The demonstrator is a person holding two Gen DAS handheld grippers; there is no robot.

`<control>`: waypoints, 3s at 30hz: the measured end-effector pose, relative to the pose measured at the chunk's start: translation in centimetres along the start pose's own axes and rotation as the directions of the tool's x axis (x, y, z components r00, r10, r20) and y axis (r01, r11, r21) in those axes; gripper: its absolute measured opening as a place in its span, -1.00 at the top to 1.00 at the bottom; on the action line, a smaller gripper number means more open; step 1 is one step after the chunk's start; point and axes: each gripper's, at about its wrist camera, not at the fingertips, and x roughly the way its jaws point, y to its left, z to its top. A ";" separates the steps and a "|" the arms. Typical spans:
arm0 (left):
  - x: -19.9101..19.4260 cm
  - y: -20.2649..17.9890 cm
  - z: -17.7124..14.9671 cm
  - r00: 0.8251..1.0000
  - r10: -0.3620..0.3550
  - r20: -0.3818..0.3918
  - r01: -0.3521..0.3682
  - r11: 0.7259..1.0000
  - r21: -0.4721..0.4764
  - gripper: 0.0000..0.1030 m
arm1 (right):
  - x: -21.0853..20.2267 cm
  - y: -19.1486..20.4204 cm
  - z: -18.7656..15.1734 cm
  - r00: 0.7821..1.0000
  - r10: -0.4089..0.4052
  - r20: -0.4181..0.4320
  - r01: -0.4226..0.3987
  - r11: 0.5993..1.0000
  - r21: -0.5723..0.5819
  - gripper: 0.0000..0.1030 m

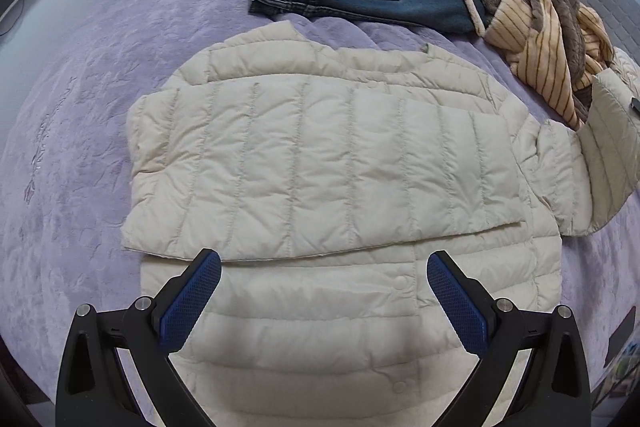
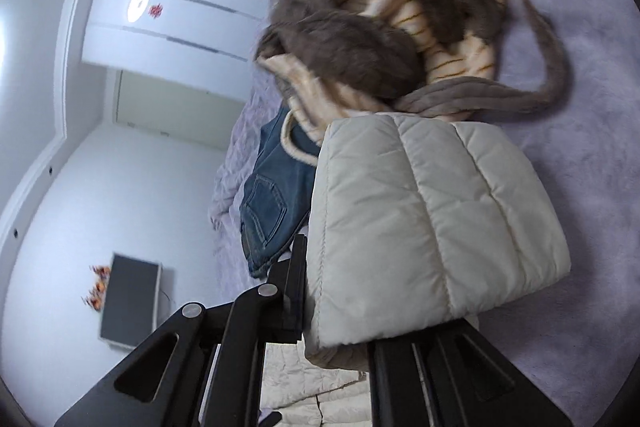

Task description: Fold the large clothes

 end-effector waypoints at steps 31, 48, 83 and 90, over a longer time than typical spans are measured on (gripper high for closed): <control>0.6 13.8 -0.9 1.000 -0.009 0.026 0.015 0.978 -0.207 -1.00 | 16.2 10.3 -18.3 0.893 -0.388 -0.228 0.232 0.831 -0.505 -0.47; 0.3 18.6 0.6 0.940 -0.308 0.149 0.342 0.872 -0.352 -1.00 | 20.7 17.3 -24.8 0.887 -0.423 -0.183 0.088 0.545 -0.834 0.74; 2.4 9.2 5.9 0.825 -0.559 0.084 0.563 0.802 -0.198 0.73 | 9.2 1.2 -16.8 0.901 -0.284 -0.329 0.239 0.956 -0.171 -0.21; 5.2 11.3 2.8 0.893 -0.450 0.007 0.438 0.865 -0.244 0.73 | 7.9 -2.0 -14.1 0.917 -0.303 -0.259 0.297 0.953 -0.064 -0.21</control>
